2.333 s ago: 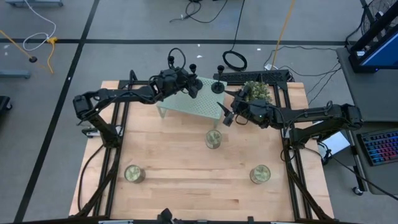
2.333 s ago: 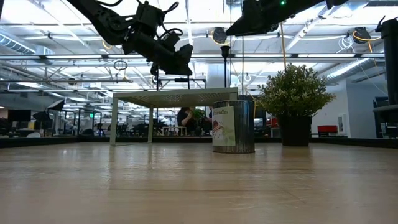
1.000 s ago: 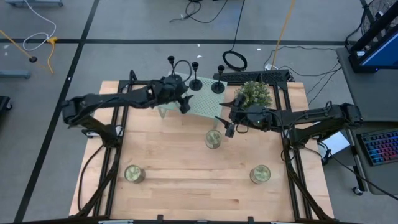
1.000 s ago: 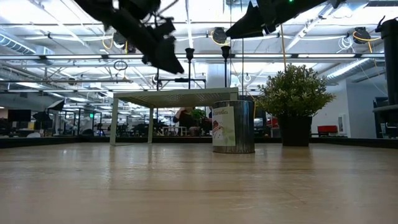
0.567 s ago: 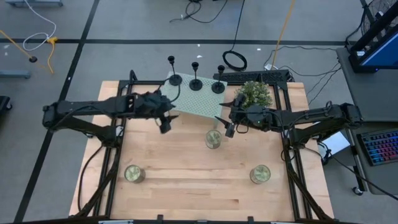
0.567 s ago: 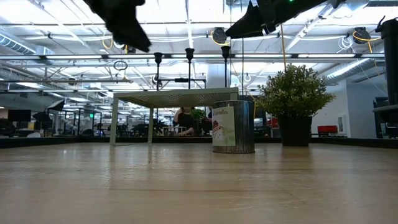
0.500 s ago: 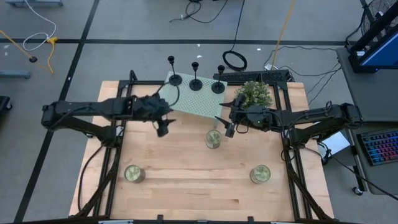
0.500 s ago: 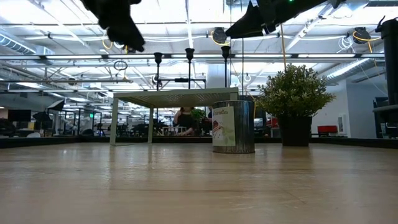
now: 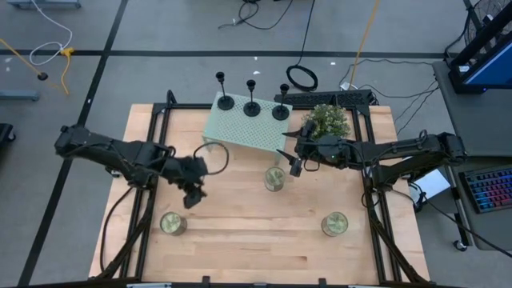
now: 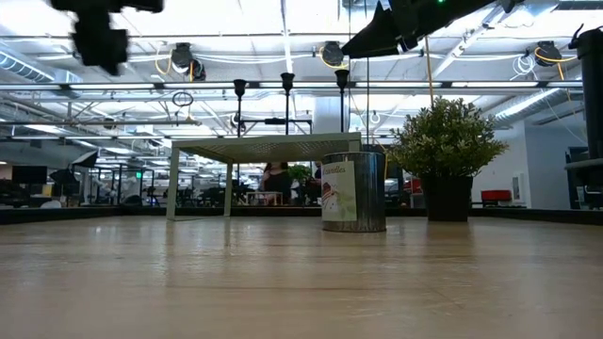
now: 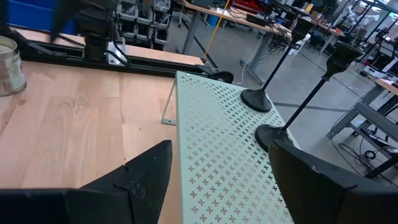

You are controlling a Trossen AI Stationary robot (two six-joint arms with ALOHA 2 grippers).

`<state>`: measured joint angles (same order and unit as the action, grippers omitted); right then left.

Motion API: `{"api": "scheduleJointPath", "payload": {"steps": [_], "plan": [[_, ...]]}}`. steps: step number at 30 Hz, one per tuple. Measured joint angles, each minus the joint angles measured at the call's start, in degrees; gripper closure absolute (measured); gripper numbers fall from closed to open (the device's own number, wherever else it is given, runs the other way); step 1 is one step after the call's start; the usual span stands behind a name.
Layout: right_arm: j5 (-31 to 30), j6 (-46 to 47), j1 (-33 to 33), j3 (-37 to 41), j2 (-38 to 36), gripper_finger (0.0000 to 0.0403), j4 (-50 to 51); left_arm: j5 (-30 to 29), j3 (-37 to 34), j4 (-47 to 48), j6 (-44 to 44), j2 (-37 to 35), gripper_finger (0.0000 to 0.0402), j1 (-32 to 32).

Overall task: Pick & Place candle stick holders
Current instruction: Put the left yellow scented candle on the shelf

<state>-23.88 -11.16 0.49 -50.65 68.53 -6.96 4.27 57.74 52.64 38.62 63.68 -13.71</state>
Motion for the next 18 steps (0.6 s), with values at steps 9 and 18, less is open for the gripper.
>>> {"api": "scheduleJointPath", "payload": {"steps": [9, 18], "plan": [[0.01, -0.02, 0.0, 0.0, 0.0, 0.014, 0.02, 4.81, 0.0, 7.87, 30.49, 0.44, 0.0179, -10.7], [0.02, -0.13, 0.0, 0.0, 0.0, 0.014, 0.37, 3.89, 0.0, 7.75, 50.09, 4.03, 0.0179, -20.88]]}}
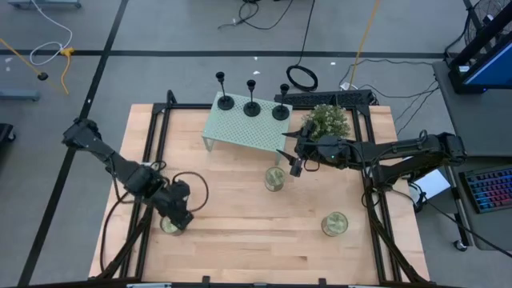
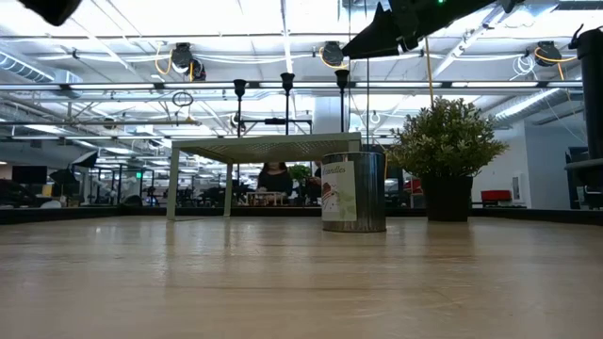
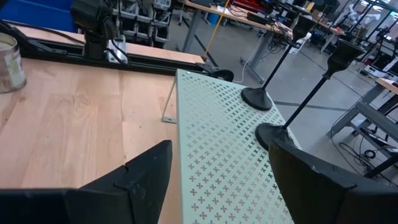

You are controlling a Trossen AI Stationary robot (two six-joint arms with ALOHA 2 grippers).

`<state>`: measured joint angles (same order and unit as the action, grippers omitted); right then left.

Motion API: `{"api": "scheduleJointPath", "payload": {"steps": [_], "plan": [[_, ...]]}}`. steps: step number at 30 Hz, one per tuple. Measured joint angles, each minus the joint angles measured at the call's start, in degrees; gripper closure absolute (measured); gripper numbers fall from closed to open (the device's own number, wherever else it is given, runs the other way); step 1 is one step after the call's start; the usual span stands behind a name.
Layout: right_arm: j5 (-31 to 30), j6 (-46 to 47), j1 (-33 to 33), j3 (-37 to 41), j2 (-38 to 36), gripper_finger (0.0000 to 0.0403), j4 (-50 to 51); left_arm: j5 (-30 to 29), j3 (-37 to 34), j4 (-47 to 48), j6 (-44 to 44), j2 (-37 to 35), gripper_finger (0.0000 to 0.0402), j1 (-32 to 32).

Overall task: Pick & Place candle stick holders
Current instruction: Put the left yellow scented candle on the shelf

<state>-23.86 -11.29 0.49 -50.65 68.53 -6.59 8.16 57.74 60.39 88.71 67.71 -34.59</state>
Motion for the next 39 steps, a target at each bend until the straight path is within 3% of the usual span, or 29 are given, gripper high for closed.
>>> {"api": "scheduleJointPath", "payload": {"steps": [10, 22, 26, 34, 39], "plan": [[0.02, -0.38, 0.0, 0.0, 0.0, 0.014, 0.02, -0.13, 0.0, 0.95, 13.73, 9.77, 0.0179, -4.84], [0.02, -0.57, -0.02, 0.0, 0.0, 0.014, 0.05, -0.59, 0.0, 1.08, 17.42, 15.42, 0.0184, -6.51], [0.09, -0.57, -0.02, 0.0, 0.0, 0.014, 0.04, -0.84, 0.0, 1.24, 16.87, 15.71, 0.0225, -6.49], [0.13, -1.86, -0.02, 0.0, 0.0, 0.014, 0.02, -1.73, 0.0, 2.65, 16.38, 15.71, 0.0377, -6.42], [0.15, -1.87, -0.02, 0.0, 0.0, 0.014, 0.04, -0.48, -0.02, 2.78, 14.63, 15.67, 0.0387, -5.81]]}}
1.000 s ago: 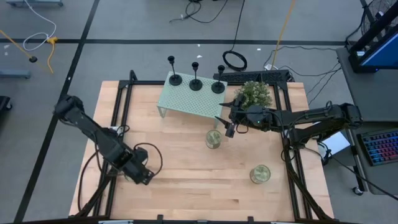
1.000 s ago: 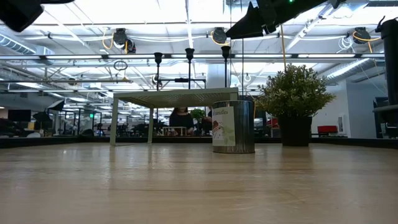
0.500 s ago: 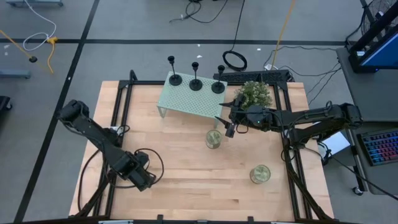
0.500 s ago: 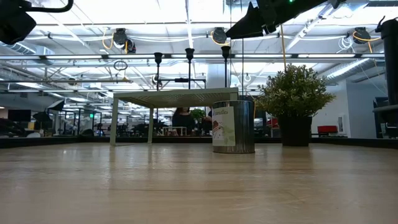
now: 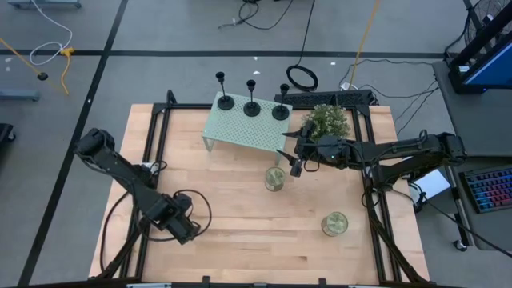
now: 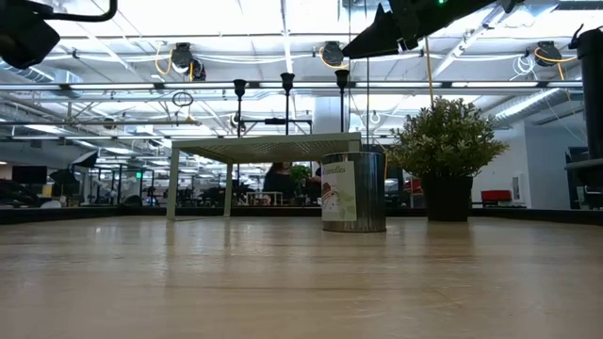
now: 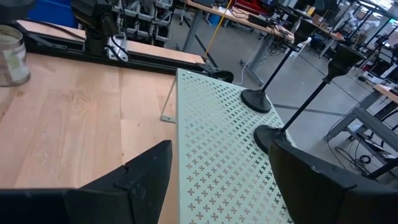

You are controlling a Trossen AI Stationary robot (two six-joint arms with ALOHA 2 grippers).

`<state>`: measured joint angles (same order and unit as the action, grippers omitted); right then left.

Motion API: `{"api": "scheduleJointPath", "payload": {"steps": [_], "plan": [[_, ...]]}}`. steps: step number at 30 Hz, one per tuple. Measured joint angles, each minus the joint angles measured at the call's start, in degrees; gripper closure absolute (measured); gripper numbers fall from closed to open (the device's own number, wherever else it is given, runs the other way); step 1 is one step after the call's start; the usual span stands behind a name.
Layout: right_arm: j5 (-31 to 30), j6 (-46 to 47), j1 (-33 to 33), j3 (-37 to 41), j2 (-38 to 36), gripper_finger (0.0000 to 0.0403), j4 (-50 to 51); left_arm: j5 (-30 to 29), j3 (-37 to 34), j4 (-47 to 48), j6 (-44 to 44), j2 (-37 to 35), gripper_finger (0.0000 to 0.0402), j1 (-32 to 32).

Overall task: Pick & Place candle stick holders
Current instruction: Put the left yellow scented candle on the shelf

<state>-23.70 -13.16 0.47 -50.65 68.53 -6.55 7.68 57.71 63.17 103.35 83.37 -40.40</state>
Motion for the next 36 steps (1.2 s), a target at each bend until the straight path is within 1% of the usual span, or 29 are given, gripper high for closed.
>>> {"api": "scheduleJointPath", "payload": {"steps": [4, 8, 11, 13, 18, 21, 23, 27, 30, 36], "plan": [[0.0, -0.01, 0.0, 0.0, 0.0, 0.014, -0.02, 2.18, 0.13, -0.43, -3.25, 0.02, 0.0395, 1.21], [0.0, -0.03, 0.0, 0.0, 0.0, 0.014, -0.04, 1.18, 2.01, -0.26, -7.13, 0.02, 0.0397, 3.19], [0.0, -0.02, 0.0, 0.0, 0.0, 0.014, -0.04, -1.52, 5.22, 0.2, -11.41, 0.02, 0.0398, 5.38], [0.0, -0.02, 0.01, 0.0, 0.0, 0.014, -0.04, -4.4, 8.19, 0.67, -14.48, 0.02, 0.0398, 7.0], [0.01, -0.01, 0.0, 0.0, 0.0, 0.014, -0.05, -12.65, 18.0, 4.22, -26.13, 0.02, 0.0399, 12.58], [0.01, -0.01, 0.01, 0.0, 0.0, 0.014, -0.06, -16.31, 24.02, 6.84, -34.79, 0.02, 0.04, 17.04], [0.02, -0.01, 0.0, 0.0, 0.0, 0.014, -0.07, -17.73, 27.93, 9.07, -39.76, -0.01, 0.04, 20.36], [0.02, -0.01, 0.0, 0.0, 0.0, 0.014, -0.07, -17.69, 33.36, 11.4, -47.48, -0.05, 0.04, 28.22], [0.02, -0.01, 0.0, 0.0, 0.0, 0.014, -0.05, -16.8, 35.61, 11.17, -54.14, -0.06, 0.0401, 34.48], [0.02, -0.01, 0.0, 0.0, 0.0, 0.014, -0.06, -12.95, 35.82, 11.18, -65.69, 0.02, 0.0401, 48.08]]}}
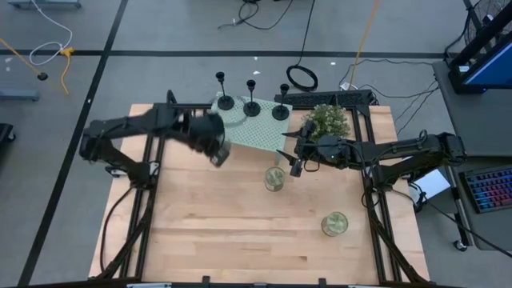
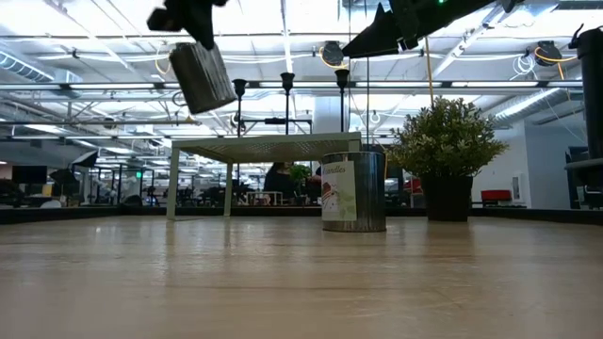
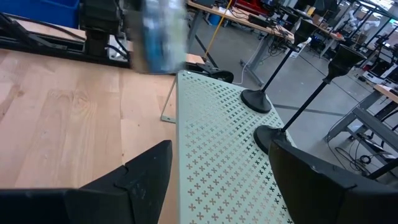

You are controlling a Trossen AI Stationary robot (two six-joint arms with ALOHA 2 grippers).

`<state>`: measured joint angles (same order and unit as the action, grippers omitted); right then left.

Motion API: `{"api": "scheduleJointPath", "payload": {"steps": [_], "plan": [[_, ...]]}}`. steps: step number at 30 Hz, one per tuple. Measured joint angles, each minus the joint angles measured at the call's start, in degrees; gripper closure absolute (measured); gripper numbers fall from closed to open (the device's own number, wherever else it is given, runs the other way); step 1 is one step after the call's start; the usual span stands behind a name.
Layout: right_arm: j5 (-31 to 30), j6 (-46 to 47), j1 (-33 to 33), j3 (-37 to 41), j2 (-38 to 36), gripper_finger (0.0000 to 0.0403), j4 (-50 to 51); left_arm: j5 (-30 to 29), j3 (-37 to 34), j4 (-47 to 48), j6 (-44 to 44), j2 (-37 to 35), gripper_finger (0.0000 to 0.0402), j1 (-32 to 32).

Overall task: Pick & Place candle stick holders
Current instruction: Put the left yellow scented candle on the shelf

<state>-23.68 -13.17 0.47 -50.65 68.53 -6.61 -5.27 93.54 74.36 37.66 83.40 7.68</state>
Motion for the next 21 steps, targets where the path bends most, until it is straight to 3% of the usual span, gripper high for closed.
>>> {"api": "scheduleJointPath", "payload": {"steps": [9, 21], "plan": [[0.0, 0.02, 0.01, 0.0, 0.0, 0.014, 0.0, 2.24, 0.0, -1.11, -13.29, 0.54, 0.0401, 15.78], [0.02, 0.04, 0.01, 0.83, 0.04, 0.014, 0.08, 6.56, 0.12, -1.85, -17.19, 7.4, 0.0399, 20.41]]}}
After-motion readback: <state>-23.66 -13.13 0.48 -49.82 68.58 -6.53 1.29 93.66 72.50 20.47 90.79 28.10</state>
